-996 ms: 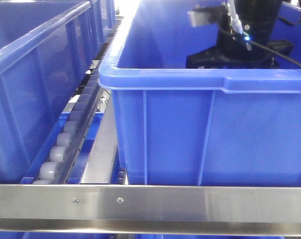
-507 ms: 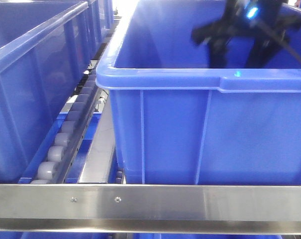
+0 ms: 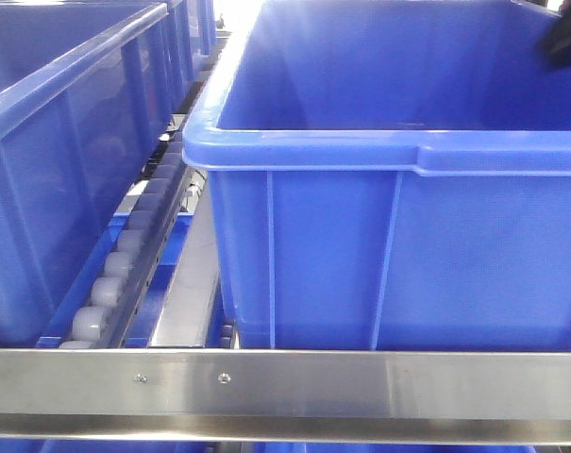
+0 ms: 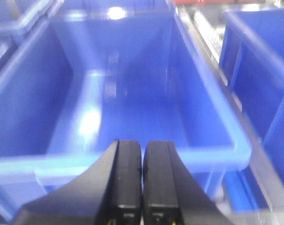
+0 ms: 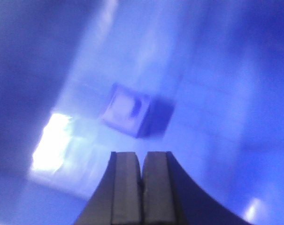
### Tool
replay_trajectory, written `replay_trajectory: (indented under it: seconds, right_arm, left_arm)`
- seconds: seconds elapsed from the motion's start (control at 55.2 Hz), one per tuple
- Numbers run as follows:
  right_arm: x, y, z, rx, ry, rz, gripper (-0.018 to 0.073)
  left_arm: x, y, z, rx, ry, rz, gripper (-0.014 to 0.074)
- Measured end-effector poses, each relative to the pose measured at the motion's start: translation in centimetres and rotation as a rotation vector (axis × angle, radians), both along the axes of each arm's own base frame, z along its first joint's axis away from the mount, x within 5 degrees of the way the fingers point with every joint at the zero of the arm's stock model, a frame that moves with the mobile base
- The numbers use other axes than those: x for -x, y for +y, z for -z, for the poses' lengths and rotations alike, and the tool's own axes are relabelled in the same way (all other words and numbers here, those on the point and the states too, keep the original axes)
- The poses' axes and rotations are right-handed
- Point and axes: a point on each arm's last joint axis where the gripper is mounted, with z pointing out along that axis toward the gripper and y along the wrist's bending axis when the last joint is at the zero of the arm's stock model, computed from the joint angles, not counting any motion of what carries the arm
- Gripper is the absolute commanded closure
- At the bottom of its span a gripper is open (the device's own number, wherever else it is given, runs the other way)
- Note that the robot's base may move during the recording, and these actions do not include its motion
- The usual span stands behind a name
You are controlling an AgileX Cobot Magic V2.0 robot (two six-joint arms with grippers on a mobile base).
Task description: Pick and sort blue part to right shelf
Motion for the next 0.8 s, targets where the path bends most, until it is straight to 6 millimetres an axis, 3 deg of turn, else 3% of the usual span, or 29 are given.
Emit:
replay_trajectory:
  seconds: [0.29,0.435,0.561,0.797]
  right_arm:
    - [10.4,-5.2,1.7,-0.078,-0.329,0.001,0.0528]
    - [14.5,-7.3,3.1,-0.148,-0.519,0.012,0.0528]
    - [15.0,-7.6,4.0,-0.142,-0.529,0.019,0.0528]
    - [13.6,-7.0,4.2,-0.098,-0.469,0.014,0.0528]
  left_arm:
    - [-0.6,0.0,1.4,0.000,0.049,0.000,0.0472]
    - [-0.6,0.0,1.4,0.000,0.047,0.000,0.0472]
    - [-0.6,0.0,1.3,0.001,0.042,-0.001,0.0472]
    - [-0.6,0.0,1.3,-0.002,0.040,-0.003,0.0472]
